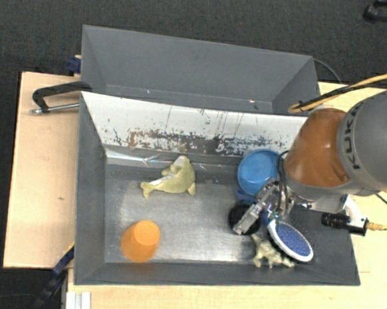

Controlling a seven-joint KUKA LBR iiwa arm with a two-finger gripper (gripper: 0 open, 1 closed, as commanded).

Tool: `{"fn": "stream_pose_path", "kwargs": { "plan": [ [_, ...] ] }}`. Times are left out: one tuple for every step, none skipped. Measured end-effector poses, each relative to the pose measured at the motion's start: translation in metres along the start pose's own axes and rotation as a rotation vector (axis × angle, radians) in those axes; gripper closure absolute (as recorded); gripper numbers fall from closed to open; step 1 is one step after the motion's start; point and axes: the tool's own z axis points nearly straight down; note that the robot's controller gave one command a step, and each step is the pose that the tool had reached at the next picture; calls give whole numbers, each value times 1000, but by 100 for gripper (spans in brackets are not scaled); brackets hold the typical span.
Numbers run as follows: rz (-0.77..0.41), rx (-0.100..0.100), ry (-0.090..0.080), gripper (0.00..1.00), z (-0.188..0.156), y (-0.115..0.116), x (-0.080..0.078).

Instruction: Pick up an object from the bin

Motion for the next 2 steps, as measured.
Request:
{"fn": "stream_pose_path", "kwargs": {
  "plan": [
    [-1, 0, 0, 0, -1, 1, 0],
    [-2, 1, 0, 0, -1, 1, -1]
  ]
}}
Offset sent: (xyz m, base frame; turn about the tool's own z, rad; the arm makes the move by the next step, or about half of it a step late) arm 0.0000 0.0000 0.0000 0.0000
